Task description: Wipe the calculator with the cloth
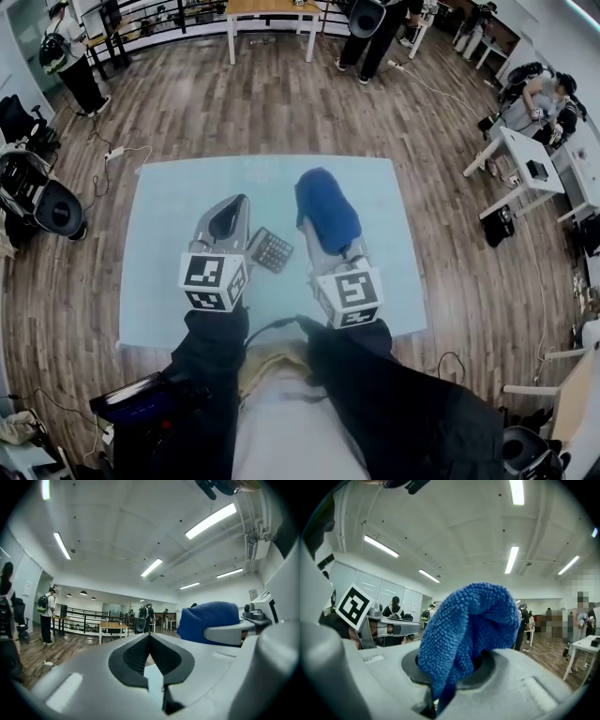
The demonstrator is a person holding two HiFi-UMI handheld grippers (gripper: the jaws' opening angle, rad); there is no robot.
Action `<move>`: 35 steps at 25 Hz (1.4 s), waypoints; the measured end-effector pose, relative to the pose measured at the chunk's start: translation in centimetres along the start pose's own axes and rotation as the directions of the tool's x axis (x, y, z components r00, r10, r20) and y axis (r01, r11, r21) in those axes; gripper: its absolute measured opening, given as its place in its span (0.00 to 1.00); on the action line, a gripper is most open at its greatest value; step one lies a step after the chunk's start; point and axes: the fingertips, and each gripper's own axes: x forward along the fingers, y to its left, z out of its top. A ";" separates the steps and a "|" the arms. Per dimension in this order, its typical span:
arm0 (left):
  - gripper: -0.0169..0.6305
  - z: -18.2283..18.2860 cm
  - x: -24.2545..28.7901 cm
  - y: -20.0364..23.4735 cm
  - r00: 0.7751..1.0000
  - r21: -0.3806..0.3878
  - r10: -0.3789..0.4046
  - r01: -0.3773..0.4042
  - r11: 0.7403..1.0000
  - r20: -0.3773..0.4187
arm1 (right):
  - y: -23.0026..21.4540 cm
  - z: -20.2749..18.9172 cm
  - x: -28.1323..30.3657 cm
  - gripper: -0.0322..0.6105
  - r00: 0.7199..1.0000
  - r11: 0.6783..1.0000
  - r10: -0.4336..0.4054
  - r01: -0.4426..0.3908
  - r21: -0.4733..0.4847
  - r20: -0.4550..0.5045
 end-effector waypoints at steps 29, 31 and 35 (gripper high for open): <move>0.02 -0.8 -0.1 -0.5 1.000 0.018 0.015 -0.015 1.000 -0.007 | 1.3 -0.1 0.1 0.15 1.000 1.000 -0.008 0.008 -0.018 -0.003; 0.02 -0.9 0.0 -0.6 1.000 0.017 0.012 -0.012 1.000 -0.013 | 1.3 0.0 0.1 0.15 1.000 1.000 -0.006 0.006 -0.016 -0.002; 0.02 -1.0 0.1 -0.7 1.000 0.014 0.012 -0.011 1.000 -0.024 | 1.2 0.2 0.1 0.15 1.000 1.000 -0.002 0.002 -0.019 -0.003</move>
